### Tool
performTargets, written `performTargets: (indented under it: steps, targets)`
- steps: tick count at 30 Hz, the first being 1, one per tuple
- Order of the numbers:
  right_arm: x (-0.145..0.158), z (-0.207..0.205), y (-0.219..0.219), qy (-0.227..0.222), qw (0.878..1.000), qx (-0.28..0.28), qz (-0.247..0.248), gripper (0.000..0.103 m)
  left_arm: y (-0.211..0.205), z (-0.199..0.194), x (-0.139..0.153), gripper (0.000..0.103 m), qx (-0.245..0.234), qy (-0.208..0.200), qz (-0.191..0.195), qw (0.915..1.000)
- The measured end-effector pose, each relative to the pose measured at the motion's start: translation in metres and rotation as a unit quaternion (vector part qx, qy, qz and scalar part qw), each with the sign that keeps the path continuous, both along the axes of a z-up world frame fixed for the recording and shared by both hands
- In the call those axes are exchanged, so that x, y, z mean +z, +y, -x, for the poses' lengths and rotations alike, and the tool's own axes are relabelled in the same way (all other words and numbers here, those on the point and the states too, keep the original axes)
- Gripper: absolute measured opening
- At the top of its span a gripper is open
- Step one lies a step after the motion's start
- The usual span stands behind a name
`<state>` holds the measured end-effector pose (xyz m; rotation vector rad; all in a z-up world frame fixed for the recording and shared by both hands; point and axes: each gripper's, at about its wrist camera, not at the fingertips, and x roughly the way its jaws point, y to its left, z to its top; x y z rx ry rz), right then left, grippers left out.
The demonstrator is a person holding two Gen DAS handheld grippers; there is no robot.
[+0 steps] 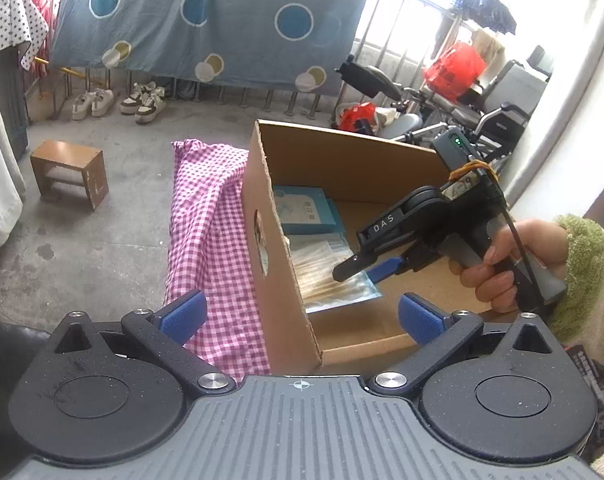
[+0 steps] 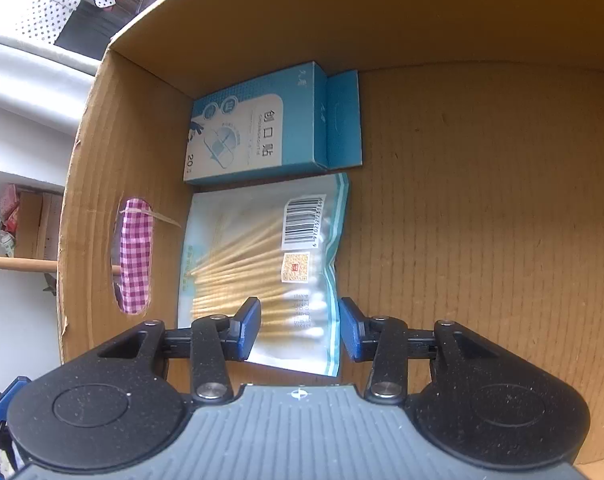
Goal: Organize soft objects
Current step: 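Lower the cotton swab bag beside the bandage box and open the right gripper, then grasp the blue-and-white wet-wipe pack with the right gripper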
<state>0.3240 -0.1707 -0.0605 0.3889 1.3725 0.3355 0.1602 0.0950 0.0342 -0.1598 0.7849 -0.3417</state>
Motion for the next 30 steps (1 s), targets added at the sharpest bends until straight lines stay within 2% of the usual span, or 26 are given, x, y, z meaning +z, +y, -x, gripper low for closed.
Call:
performTargets:
  steps: [5, 9, 19, 24, 30]
  targets:
    - [0.004, 0.002, 0.003, -0.019, 1.000, 0.005, 0.013, 0.055, 0.007, 0.004, -0.004, 0.102, 0.010, -0.006, 0.012, 0.9999]
    - [0.008, 0.002, 0.006, -0.036, 0.999, 0.004, 0.028, 0.073, 0.013, 0.012, -0.007, 0.103, 0.017, -0.012, 0.025, 0.9995]
    - [0.051, 0.025, -0.011, -0.113, 0.994, -0.010, 0.012, 0.078, 0.021, 0.027, -0.002, 0.103, 0.030, -0.020, 0.042, 0.9985]
    - [0.087, 0.070, -0.031, -0.171, 0.984, -0.036, -0.026, 0.078, 0.021, 0.041, 0.004, 0.103, 0.026, -0.018, 0.050, 0.9982]
    - [0.128, 0.159, -0.057, -0.248, 0.964, -0.051, -0.084, 0.079, 0.011, 0.061, 0.004, 0.103, -0.007, -0.012, 0.055, 0.9984]
